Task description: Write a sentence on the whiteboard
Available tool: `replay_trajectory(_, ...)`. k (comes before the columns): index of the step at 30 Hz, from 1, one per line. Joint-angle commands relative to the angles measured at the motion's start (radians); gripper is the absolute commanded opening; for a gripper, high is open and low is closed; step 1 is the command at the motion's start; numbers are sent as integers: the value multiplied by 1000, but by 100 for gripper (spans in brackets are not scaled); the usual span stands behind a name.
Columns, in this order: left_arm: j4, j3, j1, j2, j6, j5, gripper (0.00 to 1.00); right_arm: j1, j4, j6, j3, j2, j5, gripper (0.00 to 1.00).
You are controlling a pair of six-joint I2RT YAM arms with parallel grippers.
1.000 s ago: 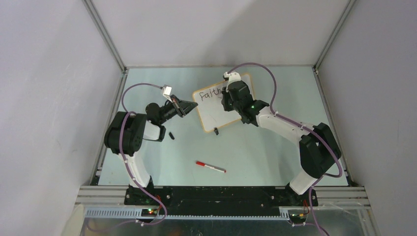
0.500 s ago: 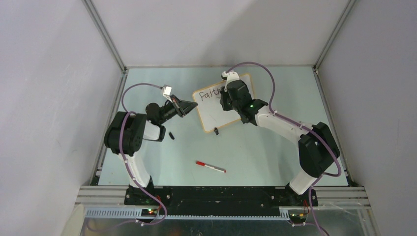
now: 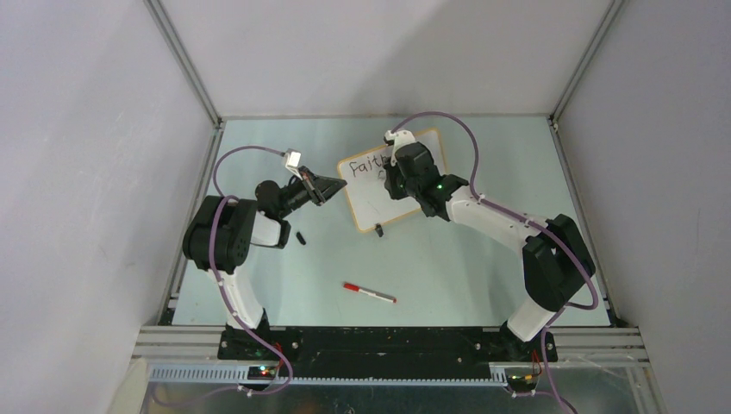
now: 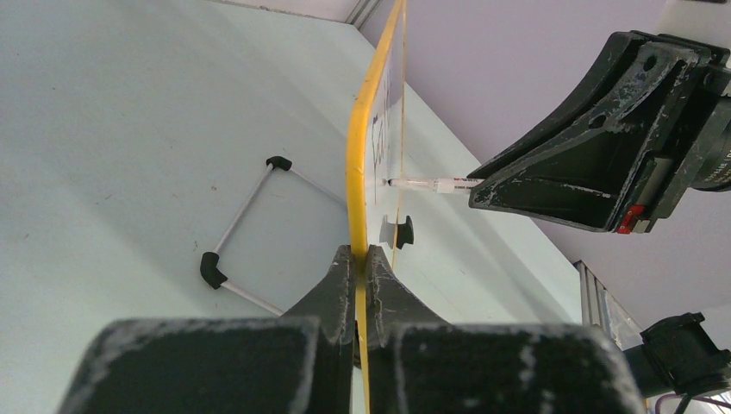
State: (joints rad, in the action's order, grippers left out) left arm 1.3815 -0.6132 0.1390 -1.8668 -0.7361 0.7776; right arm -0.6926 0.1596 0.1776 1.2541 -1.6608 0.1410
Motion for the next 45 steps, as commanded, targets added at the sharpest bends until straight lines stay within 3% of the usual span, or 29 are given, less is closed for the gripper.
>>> replay_trajectory(1, 39, 6, -4, 11, 26, 13, 0, -3, 20, -23, 60, -12, 1, 0)
replay_trajectory(45, 42, 7, -3, 13, 27, 12, 0, 11, 54, 3, 102, -32, 68, 0)
